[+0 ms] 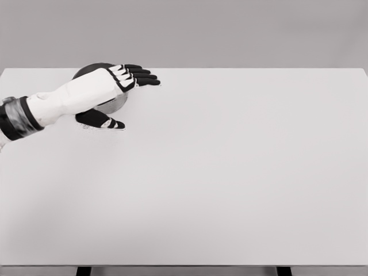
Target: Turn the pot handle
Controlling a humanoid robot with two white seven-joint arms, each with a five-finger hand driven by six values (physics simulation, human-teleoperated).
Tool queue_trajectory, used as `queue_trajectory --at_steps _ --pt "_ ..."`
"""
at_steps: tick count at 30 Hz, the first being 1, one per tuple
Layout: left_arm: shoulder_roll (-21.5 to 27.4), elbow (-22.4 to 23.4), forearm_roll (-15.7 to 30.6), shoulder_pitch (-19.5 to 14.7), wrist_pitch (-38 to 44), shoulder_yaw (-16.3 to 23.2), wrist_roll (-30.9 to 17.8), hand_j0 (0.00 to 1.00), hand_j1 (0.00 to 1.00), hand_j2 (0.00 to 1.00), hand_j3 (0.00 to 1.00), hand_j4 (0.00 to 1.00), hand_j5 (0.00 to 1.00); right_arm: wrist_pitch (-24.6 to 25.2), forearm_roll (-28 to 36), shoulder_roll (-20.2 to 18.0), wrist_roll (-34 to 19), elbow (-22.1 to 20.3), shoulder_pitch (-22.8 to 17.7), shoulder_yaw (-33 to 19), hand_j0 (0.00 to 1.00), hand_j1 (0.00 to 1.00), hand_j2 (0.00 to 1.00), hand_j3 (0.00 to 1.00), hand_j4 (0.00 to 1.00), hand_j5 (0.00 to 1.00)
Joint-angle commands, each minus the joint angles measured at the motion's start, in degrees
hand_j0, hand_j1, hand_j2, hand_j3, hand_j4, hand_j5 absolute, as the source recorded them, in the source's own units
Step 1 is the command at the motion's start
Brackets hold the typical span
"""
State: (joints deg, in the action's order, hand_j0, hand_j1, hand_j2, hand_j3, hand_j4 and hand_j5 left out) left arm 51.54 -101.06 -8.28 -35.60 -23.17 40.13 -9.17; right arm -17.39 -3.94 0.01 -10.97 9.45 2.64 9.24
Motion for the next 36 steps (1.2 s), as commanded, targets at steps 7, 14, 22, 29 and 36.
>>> queue_trajectory --at_steps 7,14,22,29,36 --pt "-2.94 -0.10 -10.53 0.70 18.86 0.65 7.76 1.00 1.00 1.00 1.00 1.00 1.00 -0.01 -0.01 -0.01 -0.01 0.04 0.00 -0.01 1.00 1.00 1.00 1.00 1.00 1.00" --pt "-4.52 -0.01 -18.61 1.06 27.47 6.63 7.58 1.00 1.00 1.00 1.00 1.00 1.00 -0.01 -0.01 -0.01 -0.01 0.04 0.00 -0.01 1.00 1.00 1.00 1.00 1.00 1.00" --pt "-6.46 0.08 -19.23 2.29 32.48 6.89 7.05 1.00 1.00 1.00 1.00 1.00 1.00 -0.01 -0.01 -0.01 -0.01 0.04 0.00 -0.01 1.00 1.00 1.00 1.00 1.00 1.00" --pt "-7.86 0.08 -18.44 2.55 32.40 6.37 7.41 1.00 1.00 1.00 1.00 1.00 1.00 -0.01 -0.01 -0.01 -0.01 -0.04 0.00 -0.01 1.00 1.00 1.00 1.00 1.00 1.00" --pt "-7.95 0.51 -17.82 2.37 32.13 6.19 7.32 1.00 1.00 1.00 1.00 1.00 1.00 -0.01 -0.01 -0.01 -0.01 -0.04 0.00 -0.01 1.00 1.00 1.00 1.00 1.00 1.00"
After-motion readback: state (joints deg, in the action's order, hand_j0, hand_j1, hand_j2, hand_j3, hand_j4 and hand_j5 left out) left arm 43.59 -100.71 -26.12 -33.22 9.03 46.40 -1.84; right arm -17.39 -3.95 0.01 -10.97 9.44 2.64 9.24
